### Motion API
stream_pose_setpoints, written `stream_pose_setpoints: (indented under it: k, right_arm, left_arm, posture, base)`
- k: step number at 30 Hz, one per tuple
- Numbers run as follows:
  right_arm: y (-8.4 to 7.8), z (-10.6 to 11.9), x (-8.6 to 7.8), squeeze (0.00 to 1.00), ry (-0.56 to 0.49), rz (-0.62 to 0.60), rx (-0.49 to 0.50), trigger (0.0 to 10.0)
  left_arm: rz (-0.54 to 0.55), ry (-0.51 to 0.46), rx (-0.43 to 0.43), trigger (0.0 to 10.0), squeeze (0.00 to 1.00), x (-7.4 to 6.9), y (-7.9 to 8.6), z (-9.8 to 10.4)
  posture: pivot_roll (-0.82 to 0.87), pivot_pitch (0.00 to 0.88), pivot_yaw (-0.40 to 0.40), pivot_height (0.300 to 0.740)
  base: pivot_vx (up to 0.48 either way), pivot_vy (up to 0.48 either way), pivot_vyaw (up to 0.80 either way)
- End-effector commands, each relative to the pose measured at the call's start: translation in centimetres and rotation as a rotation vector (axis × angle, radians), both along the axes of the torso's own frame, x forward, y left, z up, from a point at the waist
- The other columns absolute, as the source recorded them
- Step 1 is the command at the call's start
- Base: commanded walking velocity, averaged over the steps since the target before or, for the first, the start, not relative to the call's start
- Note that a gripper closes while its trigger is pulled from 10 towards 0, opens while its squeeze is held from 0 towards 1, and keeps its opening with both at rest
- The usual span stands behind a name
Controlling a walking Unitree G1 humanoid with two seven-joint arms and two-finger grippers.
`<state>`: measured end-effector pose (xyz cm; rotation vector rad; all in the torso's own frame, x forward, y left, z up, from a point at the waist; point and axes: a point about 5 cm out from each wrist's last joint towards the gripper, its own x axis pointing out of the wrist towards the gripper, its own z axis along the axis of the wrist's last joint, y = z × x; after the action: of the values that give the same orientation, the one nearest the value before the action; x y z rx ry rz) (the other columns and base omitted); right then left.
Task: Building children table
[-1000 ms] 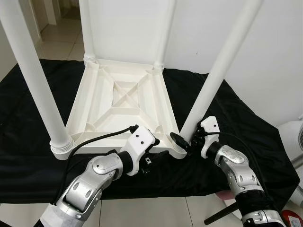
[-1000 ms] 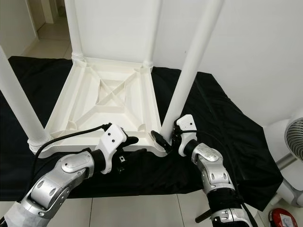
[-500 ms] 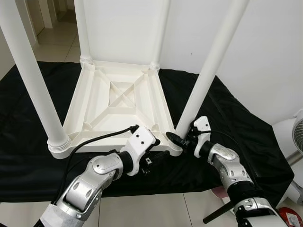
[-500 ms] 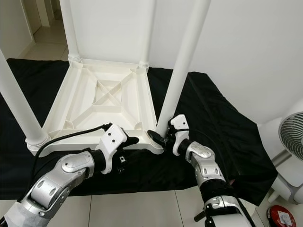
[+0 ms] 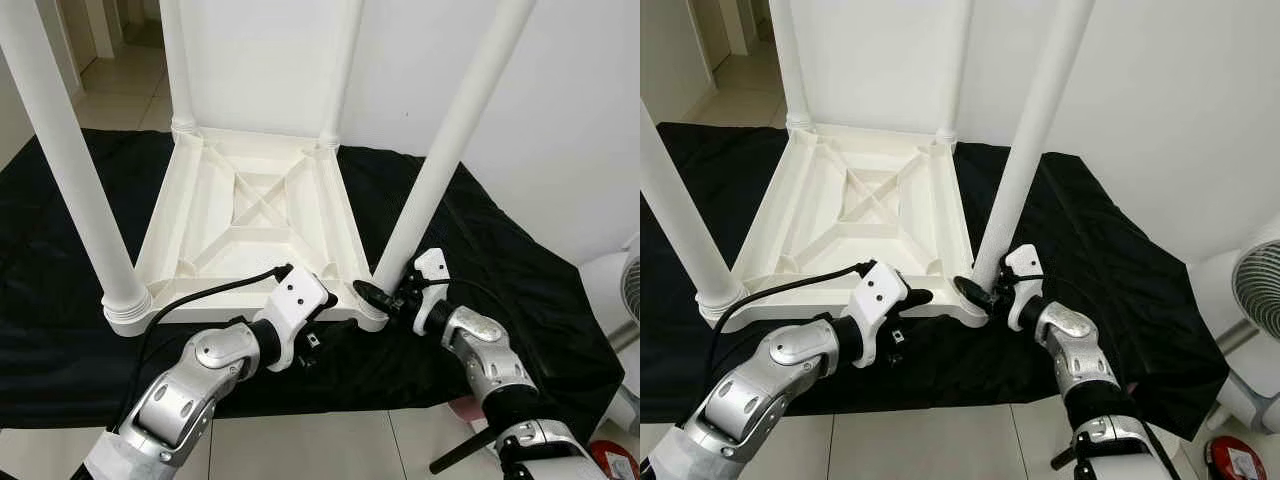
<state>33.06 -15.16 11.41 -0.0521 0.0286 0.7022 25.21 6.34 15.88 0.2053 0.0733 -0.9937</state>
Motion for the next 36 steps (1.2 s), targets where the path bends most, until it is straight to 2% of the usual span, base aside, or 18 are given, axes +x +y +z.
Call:
stream_pose_setpoints:
  k: [1,3,5,7,10,13,14,15,16,17,21,25,26,28,29,36]
  right_arm:
    - [-0.2,-0.9,-0.1,0.00,0.042,-0.071,-0.047,10.0]
    - [0.5,-0.7,-0.3,0.00,0.035,-0.152,-0.012,10.0]
    - [0.5,-0.7,-0.3,0.00,0.035,-0.152,-0.012,10.0]
    - [1.4,-0.6,-0.6,0.00,0.049,-0.259,0.037,10.0]
    - [1.7,-0.7,-0.8,0.00,0.064,-0.311,0.063,10.0]
    - [2.9,-1.1,-1.8,0.00,0.110,-0.499,0.127,10.0]
    - [2.9,-1.1,-1.8,0.00,0.110,-0.499,0.127,10.0]
    - [3.2,-1.2,-2.7,0.00,0.126,-0.639,0.146,10.0]
    - [3.2,-1.2,-2.7,0.00,0.126,-0.639,0.146,10.0]
    - [3.2,-1.2,-3.1,0.00,0.123,-0.693,0.147,10.0]
    - [4.0,-1.1,-3.6,0.00,0.148,-0.674,0.143,10.0]
    - [3.4,-0.7,-3.4,0.00,0.147,-0.691,0.146,10.0]
    - [3.3,-0.4,-3.4,0.29,0.143,-0.702,0.147,10.0]
    - [3.3,-0.4,-3.4,0.29,0.142,-0.705,0.147,10.0]
    - [3.2,-0.3,-3.5,1.00,0.142,-0.707,0.147,10.0]
    - [2.5,0.1,-3.7,1.00,0.116,-0.650,0.166,10.0]
  left_arm:
    - [-0.049,0.007,0.000,10.0,0.00,-0.4,-0.5,0.1]
    - [-0.050,0.011,-0.004,10.0,0.00,-0.5,-0.6,0.0]
    - [-0.050,0.011,-0.004,10.0,0.00,-0.5,-0.6,0.0]
    - [-0.049,0.015,-0.007,10.0,0.00,-0.6,-0.6,0.0]
    - [-0.048,0.016,-0.009,10.0,0.00,-0.7,-0.7,-0.1]
    - [-0.043,0.017,-0.012,10.0,0.00,-0.7,-0.7,-0.1]
    - [-0.043,0.017,-0.012,10.0,0.00,-0.7,-0.7,-0.1]
    - [-0.042,0.018,-0.013,10.0,0.00,-0.7,-0.7,-0.1]
    - [-0.042,0.018,-0.013,10.0,0.00,-0.7,-0.7,-0.1]
    - [-0.043,0.018,-0.014,10.0,0.00,-0.8,-0.7,-0.1]
    - [-0.037,0.021,-0.010,10.0,0.00,-0.7,-0.5,-0.2]
    - [-0.035,0.022,-0.009,10.0,0.00,-0.6,-0.5,-0.3]
    - [-0.038,0.022,-0.008,10.0,0.00,-0.6,-0.5,-0.3]
    - [-0.038,0.022,-0.007,10.0,0.00,-0.6,-0.5,-0.3]
    - [-0.038,0.022,-0.007,10.0,0.00,-0.6,-0.5,-0.3]
    - [-0.037,0.022,-0.009,10.0,0.00,-0.6,-0.6,-0.3]
  posture:
    - [0.02,0.000,-0.110,0.740]
    - [0.02,0.000,-0.116,0.740]
    - [0.02,0.000,-0.116,0.740]
    - [0.01,0.000,-0.120,0.740]
    - [0.01,0.000,-0.122,0.740]
    - [0.01,0.000,-0.129,0.740]
    - [0.01,0.000,-0.129,0.740]
    - [0.02,0.000,-0.135,0.740]
    - [0.02,0.000,-0.135,0.740]
    - [0.02,0.000,-0.135,0.740]
    - [0.01,0.000,-0.135,0.740]
    - [0.01,0.000,-0.133,0.740]
    - [0.01,0.000,-0.134,0.740]
    - [0.01,0.000,-0.134,0.740]
    - [0.01,0.000,-0.134,0.740]
    - [0.01,0.000,-0.137,0.740]
  base:
    - [0.000,0.000,0.00]
    - [0.000,0.000,0.00]
    - [0.000,0.000,0.00]
    - [0.000,0.000,0.00]
    - [0.000,0.000,0.00]
    - [0.000,0.000,0.00]
    - [0.000,0.000,0.00]
    - [0.000,0.000,0.00]
    - [0.000,0.000,0.00]
    - [0.000,0.000,0.00]
    - [0.000,0.000,0.00]
    - [0.000,0.000,0.00]
    - [0.000,0.000,0.00]
    - [0.000,0.000,0.00]
    - [0.000,0.000,0.00]
    - [0.000,0.000,0.00]
